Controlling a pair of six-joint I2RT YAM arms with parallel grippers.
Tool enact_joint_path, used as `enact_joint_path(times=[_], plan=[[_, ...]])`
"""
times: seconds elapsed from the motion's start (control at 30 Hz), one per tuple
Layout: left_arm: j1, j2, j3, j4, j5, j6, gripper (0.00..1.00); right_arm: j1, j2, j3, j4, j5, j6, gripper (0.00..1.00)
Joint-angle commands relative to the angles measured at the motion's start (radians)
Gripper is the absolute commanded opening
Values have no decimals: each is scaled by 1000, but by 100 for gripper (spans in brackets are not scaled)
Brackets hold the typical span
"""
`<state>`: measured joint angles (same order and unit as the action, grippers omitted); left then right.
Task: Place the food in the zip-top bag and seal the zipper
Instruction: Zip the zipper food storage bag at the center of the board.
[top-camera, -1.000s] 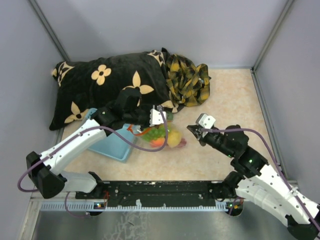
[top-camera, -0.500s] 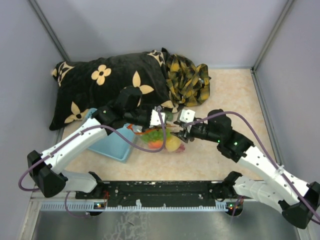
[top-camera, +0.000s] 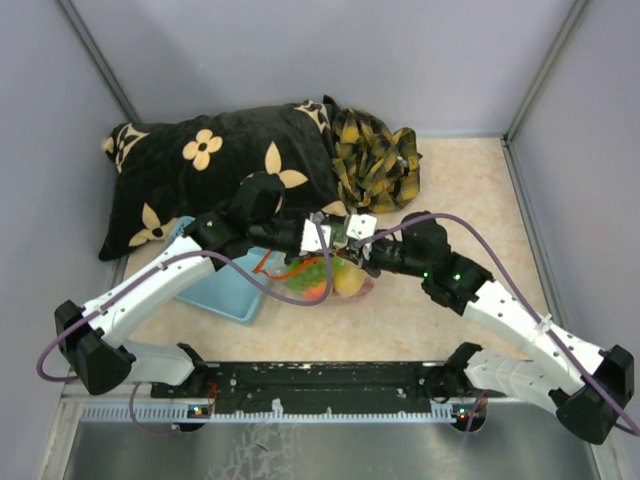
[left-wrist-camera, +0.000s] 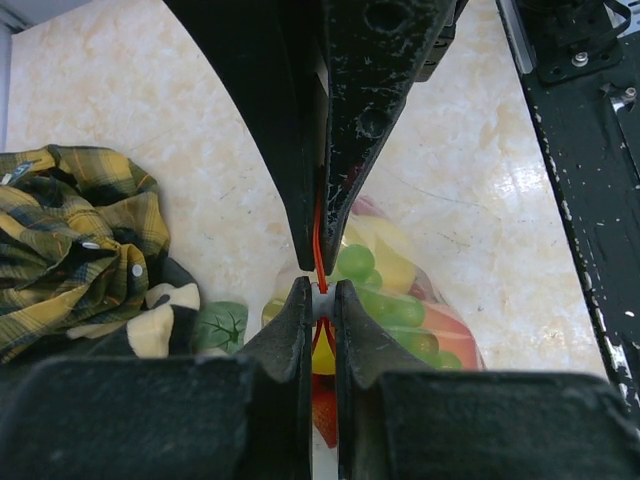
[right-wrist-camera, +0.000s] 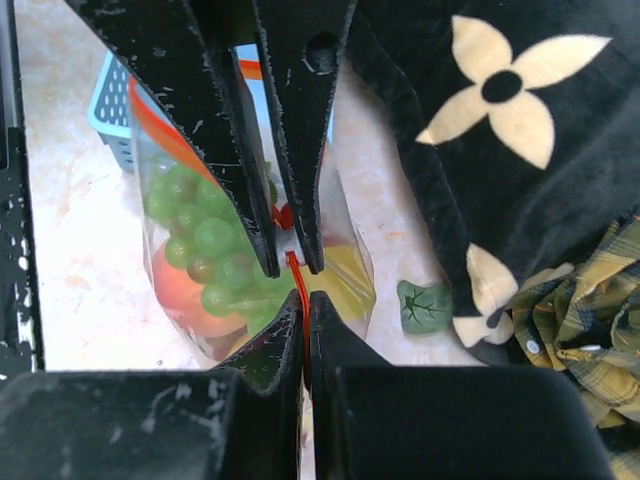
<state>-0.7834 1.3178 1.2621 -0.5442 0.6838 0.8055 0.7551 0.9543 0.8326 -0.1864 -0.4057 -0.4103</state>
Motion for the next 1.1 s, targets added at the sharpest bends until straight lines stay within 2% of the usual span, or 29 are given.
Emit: enact_joint_path(times=[0.0, 0.2, 0.67, 1.07], plan=[[-4, -26, 14, 9, -28, -10, 1, -18, -71, 21, 80, 125, 42, 0], [-4, -64, -34, 1, -111, -29, 2, -35, -174, -33, 70, 275, 85, 0], [17, -135, -109, -15, -251, -71, 2, -116, -278, -81, -1, 385, 144, 0], [97, -202, -169, -7, -272, -88, 1, -157, -312, -82, -109, 422, 152, 0]])
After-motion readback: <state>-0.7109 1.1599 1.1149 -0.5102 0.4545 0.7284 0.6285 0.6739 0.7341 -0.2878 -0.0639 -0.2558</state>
